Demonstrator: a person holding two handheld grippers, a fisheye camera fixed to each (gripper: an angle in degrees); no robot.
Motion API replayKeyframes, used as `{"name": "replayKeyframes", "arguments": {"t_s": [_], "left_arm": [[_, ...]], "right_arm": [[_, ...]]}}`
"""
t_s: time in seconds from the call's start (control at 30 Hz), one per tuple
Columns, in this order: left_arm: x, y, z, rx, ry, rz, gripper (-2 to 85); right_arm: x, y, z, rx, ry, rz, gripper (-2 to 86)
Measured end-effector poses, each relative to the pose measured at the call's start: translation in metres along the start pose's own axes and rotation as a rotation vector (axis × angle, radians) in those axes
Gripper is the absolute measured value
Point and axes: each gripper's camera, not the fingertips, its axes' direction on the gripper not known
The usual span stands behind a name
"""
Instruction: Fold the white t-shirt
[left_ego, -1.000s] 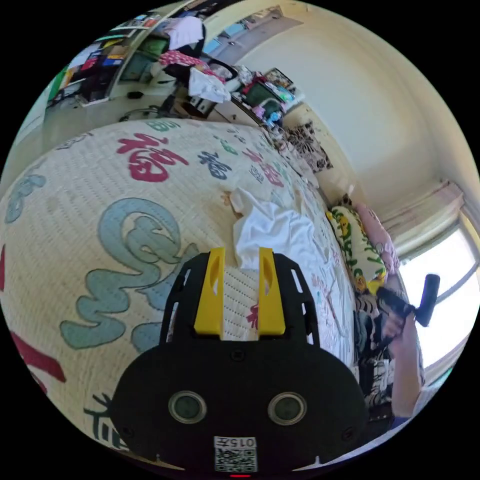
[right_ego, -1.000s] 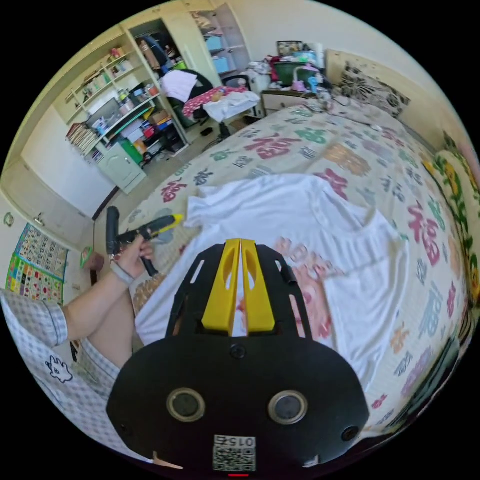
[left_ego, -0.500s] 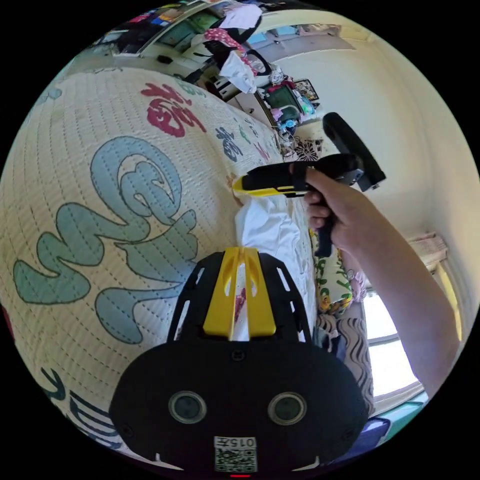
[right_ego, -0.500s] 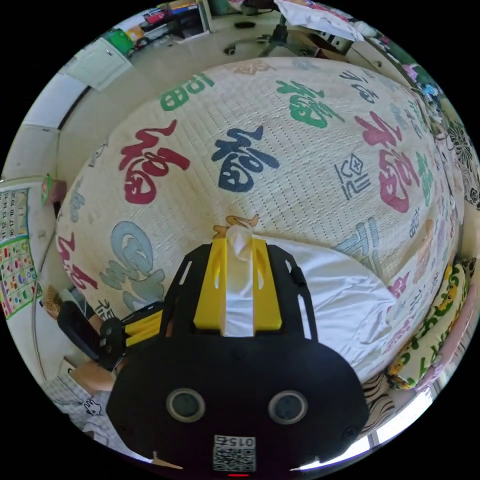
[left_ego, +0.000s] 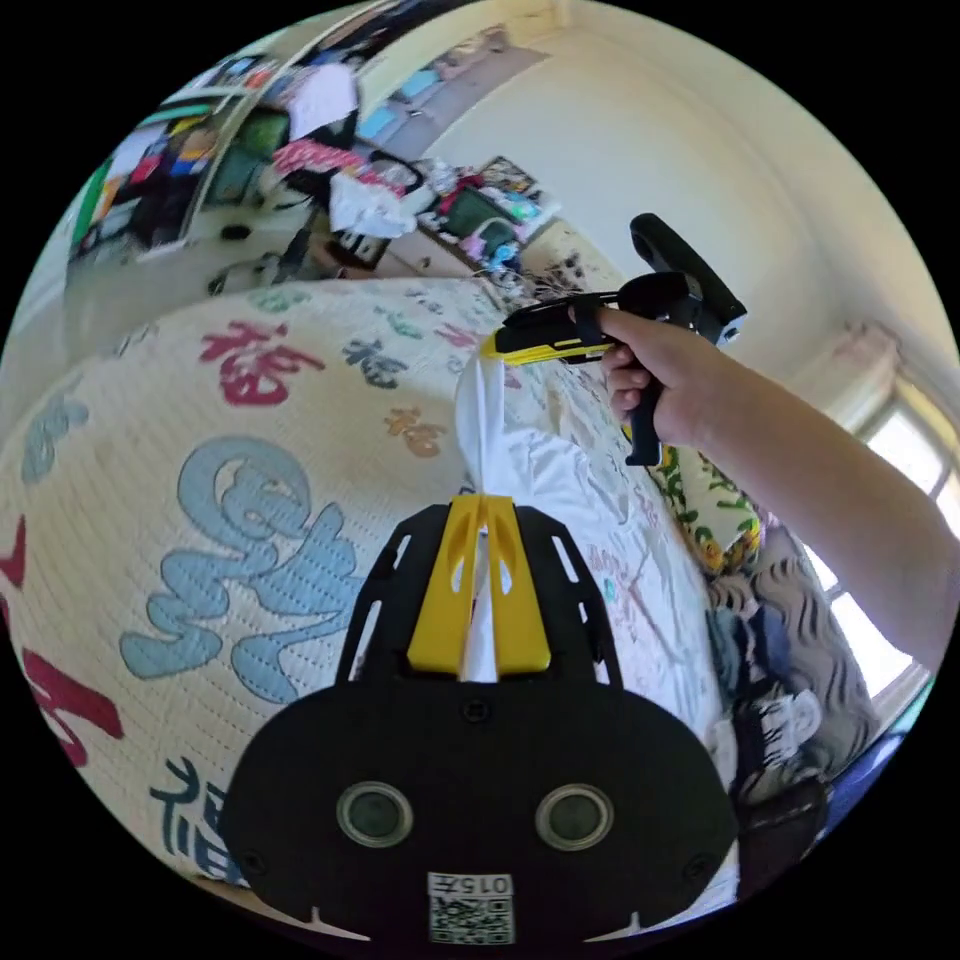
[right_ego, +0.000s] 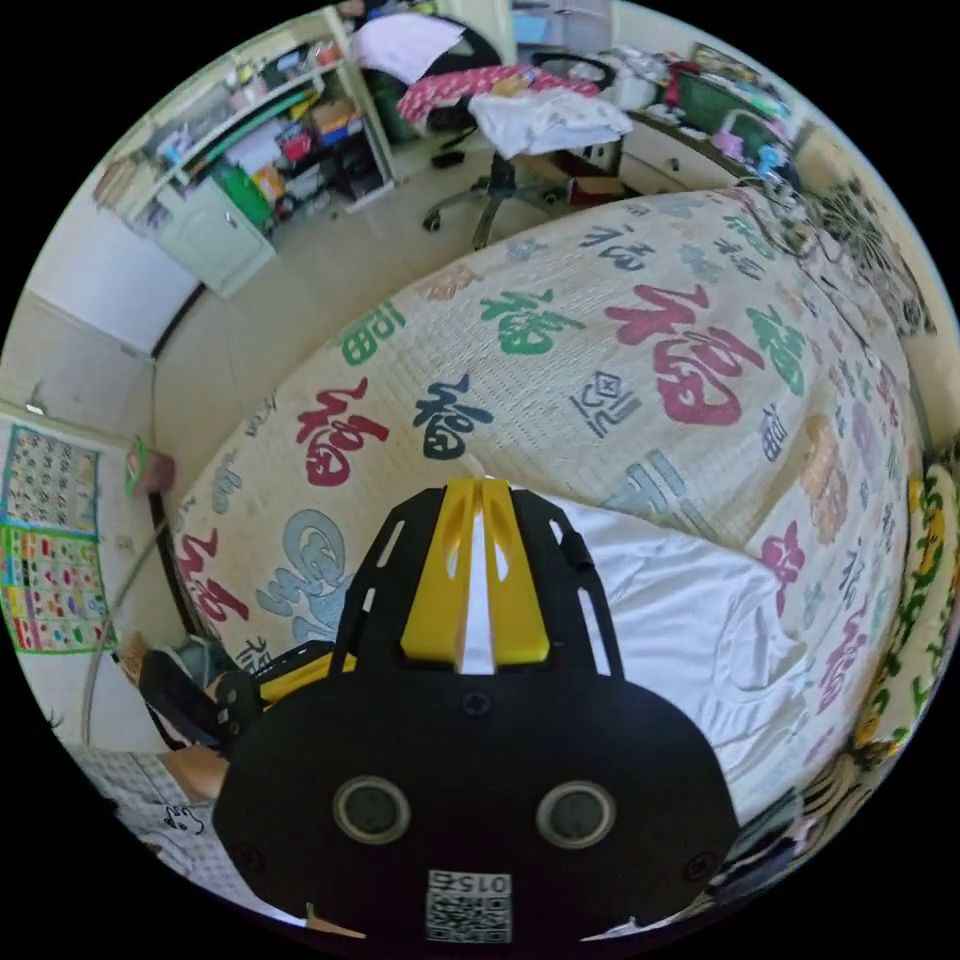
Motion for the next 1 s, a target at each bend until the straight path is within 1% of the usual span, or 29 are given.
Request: {"name": "replayKeyframes", "arguments": {"t_s": [0.03,0.1,0.13,0.2,0.23,0.3,0.37,0.43,0.47,0.6,0.67,0.73,0.8,0.87,0.9,0.93,1.0], "left_arm": [[0.011,-0.003,0.002,-0.002,-0.002,0.053,-0.7],[0.06,-0.007,0.013,-0.016,0.007,0.276,-0.6],[0.071,-0.006,0.017,-0.031,0.013,0.327,-0.6],[0.112,-0.001,0.042,-0.111,0.053,0.505,-0.3],[0.119,0.001,0.05,-0.14,0.066,0.525,-0.2],[0.132,0.006,0.084,-0.261,0.134,0.521,0.7],[0.138,0.008,0.104,-0.329,0.146,0.512,2.2],[0.145,0.005,0.112,-0.334,0.142,0.533,4.0],[0.148,0.0,0.111,-0.308,0.138,0.548,4.5],[0.143,-0.026,0.108,-0.176,0.097,0.548,5.2],[0.135,-0.035,0.118,-0.175,0.114,0.527,5.2],[0.129,-0.043,0.137,-0.24,0.154,0.507,5.2],[0.126,-0.047,0.164,-0.342,0.186,0.512,4.7],[0.126,-0.051,0.183,-0.431,0.177,0.512,3.5],[0.124,-0.055,0.193,-0.487,0.162,0.505,2.0],[0.122,-0.058,0.195,-0.494,0.165,0.504,1.6],[0.113,-0.072,0.199,-0.521,0.183,0.483,0.1]], "right_arm": [[0.02,0.02,-0.017,0.066,-0.049,0.047,-0.8],[0.055,0.058,-0.04,0.157,-0.112,0.131,-0.8],[0.078,0.088,-0.05,0.203,-0.143,0.186,-0.8],[0.109,0.135,-0.057,0.238,-0.152,0.275,-0.7],[0.127,0.167,-0.058,0.261,-0.151,0.324,-0.6],[0.151,0.212,-0.051,0.264,-0.156,0.409,-0.3],[0.174,0.26,-0.028,0.204,-0.184,0.496,0.7],[0.186,0.283,-0.014,0.153,-0.183,0.551,2.4],[0.192,0.293,-0.009,0.134,-0.168,0.569,3.5],[0.195,0.291,-0.013,0.159,-0.107,0.496,4.9],[0.188,0.268,-0.01,0.133,-0.067,0.379,5.1],[0.177,0.251,0.003,0.068,-0.052,0.31,5.2],[0.17,0.243,0.021,-0.001,-0.038,0.303,4.5],[0.169,0.248,0.051,-0.141,0.002,0.303,2.5],[0.17,0.252,0.058,-0.172,0.025,0.304,1.8],[0.171,0.261,0.068,-0.219,0.074,0.305,0.6],[0.176,0.278,0.068,-0.19,0.081,0.306,-0.4]]}}
